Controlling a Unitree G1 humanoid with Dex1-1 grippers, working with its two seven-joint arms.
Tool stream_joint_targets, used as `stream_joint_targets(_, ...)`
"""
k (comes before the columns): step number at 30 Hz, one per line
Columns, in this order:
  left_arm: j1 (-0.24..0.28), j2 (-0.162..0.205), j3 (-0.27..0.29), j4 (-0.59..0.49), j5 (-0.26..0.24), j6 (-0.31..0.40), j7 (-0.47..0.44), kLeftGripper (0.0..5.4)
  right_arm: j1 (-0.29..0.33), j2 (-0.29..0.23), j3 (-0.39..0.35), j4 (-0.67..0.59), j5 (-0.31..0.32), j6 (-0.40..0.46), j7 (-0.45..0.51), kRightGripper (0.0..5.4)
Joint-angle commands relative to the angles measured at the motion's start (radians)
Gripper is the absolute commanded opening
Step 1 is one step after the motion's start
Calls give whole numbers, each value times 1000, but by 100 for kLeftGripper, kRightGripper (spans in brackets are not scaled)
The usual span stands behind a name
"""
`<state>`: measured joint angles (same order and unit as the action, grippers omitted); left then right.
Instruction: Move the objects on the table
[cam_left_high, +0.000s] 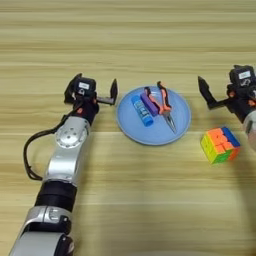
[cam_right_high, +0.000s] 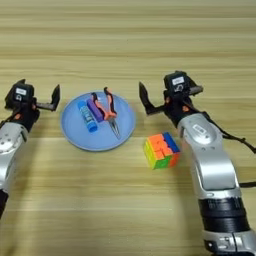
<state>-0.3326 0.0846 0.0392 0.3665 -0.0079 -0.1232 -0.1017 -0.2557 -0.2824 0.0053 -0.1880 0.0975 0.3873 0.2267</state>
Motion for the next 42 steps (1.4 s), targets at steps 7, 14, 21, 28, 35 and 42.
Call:
stream_joint_targets(7,-3,-6,12,4,-7,9,24,537,-51,-8,41,4,6,73,67,540)
stream_joint_targets(14,-8,-7,15,8,-7,10,22,537,-82,8,83,55,2,96,99,540)
stream_joint_targets(21,-4,-11,12,3,-6,11,22,537,-137,-4,124,133,-31,125,126,540)
stream_joint_targets(28,6,-15,11,-7,-3,13,23,537,-141,-3,188,195,-77,113,159,540)
stream_joint_targets(35,10,-15,12,-11,-2,14,25,537,-136,-13,279,255,-165,71,180,540)
stream_joint_targets(42,10,-16,11,-13,-1,15,26,537,-139,-3,307,304,-190,48,200,540)
